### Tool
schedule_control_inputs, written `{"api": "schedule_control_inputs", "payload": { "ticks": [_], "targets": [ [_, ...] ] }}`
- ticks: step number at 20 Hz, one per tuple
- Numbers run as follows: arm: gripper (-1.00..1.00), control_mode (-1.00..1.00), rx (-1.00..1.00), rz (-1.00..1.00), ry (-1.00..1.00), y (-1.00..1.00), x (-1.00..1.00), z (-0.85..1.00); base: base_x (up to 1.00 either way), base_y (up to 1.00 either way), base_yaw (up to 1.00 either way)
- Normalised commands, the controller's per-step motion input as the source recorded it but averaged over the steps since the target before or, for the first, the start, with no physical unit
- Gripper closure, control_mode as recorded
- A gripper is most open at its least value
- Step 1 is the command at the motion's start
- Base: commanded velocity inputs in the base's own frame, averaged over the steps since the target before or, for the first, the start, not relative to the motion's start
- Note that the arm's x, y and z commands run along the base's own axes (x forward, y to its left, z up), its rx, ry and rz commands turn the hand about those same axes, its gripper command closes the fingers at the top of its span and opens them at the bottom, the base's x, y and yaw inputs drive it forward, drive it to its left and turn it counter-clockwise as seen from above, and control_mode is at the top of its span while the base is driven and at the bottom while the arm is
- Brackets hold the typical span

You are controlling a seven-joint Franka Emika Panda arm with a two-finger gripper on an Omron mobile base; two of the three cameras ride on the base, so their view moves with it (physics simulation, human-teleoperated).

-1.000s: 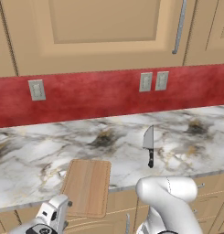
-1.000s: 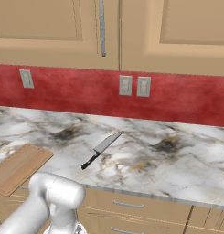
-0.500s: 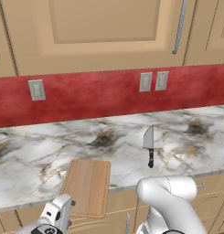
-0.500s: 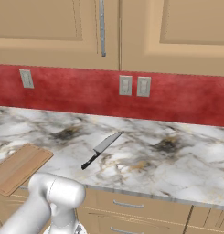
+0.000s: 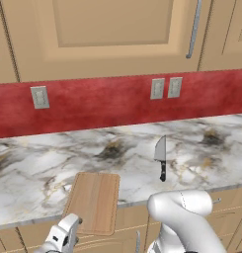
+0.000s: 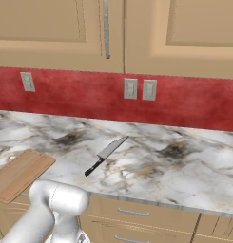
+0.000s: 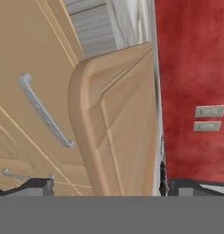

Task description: Move the cutting board and knife to the sink. Then move spray from the cabinet to the counter.

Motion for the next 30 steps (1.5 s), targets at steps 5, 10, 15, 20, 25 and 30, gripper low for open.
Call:
{"api": "schedule_control_inputs", "payload": {
  "ticks": [5,10,15,20,25,30],
  "targets": [
    [-1.0,-1.0,0.0,0.0,-0.08,-0.02,0.0,0.0,0.0,0.0,0.0],
    [-1.0,-1.0,0.0,0.0,-0.03,-0.02,0.0,0.0,0.0,0.0,0.0],
    [-1.0,-1.0,0.0,0.0,0.0,-0.05,0.03,0.0,0.0,0.0,0.0],
    [-1.0,-1.0,0.0,0.0,0.0,-0.04,0.12,0.0,0.0,0.0,0.0],
    [-1.0,-1.0,0.0,0.0,0.0,0.0,0.02,0.0,0.0,0.0,0.0],
    [-1.0,-1.0,0.0,0.0,0.0,0.0,0.0,0.0,0.0,0.0,0.0]
  ]
}}
